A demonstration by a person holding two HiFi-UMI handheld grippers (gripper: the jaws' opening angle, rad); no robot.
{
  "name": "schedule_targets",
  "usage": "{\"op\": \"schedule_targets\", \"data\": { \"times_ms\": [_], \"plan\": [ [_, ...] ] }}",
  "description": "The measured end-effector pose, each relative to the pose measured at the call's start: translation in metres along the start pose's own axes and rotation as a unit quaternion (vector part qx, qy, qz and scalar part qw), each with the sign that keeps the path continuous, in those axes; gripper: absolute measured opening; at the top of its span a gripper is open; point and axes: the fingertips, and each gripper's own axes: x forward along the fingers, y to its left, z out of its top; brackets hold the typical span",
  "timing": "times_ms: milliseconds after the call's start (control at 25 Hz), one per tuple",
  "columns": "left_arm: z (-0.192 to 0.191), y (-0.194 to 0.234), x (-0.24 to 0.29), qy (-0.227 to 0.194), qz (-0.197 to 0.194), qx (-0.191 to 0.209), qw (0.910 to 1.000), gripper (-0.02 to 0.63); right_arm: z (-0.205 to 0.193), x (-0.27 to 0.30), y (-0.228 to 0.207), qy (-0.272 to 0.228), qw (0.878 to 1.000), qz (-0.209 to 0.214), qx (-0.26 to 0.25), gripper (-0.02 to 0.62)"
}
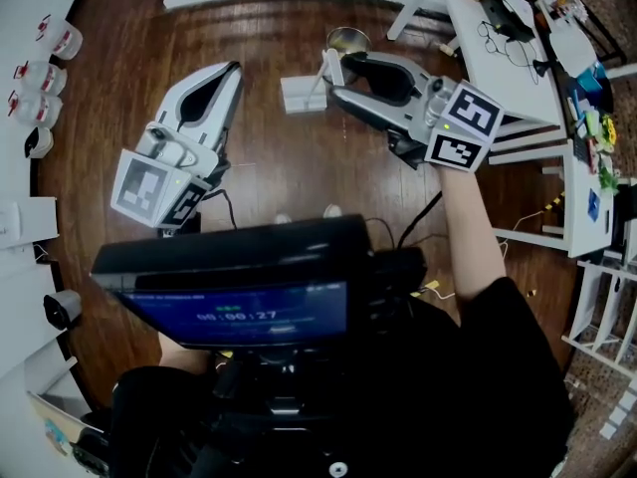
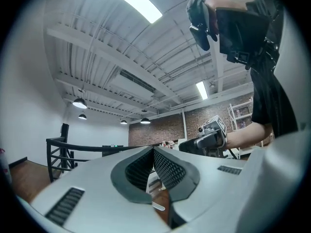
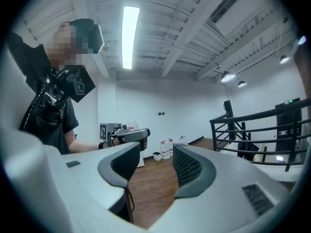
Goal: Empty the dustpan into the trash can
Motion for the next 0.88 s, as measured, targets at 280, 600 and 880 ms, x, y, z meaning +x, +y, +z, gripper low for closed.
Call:
{"op": "schedule_targets", "data": {
  "times_ms": [280,600,880],
  "plan": [
    [-0.008,-0.028,0.041,0.034,0.008,0.055,0.9979,0.002,-0.008,-0.024,-0.019,0.012,1.000,-0.022,-0.016,0.187],
    [-0.030,-0.024,0.076,0.055,0.074,0.055,0.9943,0.002,-0.026,-0.055,-0.053,-0.012,0.999,-0.034,0.010,0.140],
    [-0.026,-0.023,0.076,0.051,0.084,0.064,0.9932,0.002,-0.023,-0.058,-0.064,-0.033,0.996,-0.080,-0.022,0.000]
  ]
}}
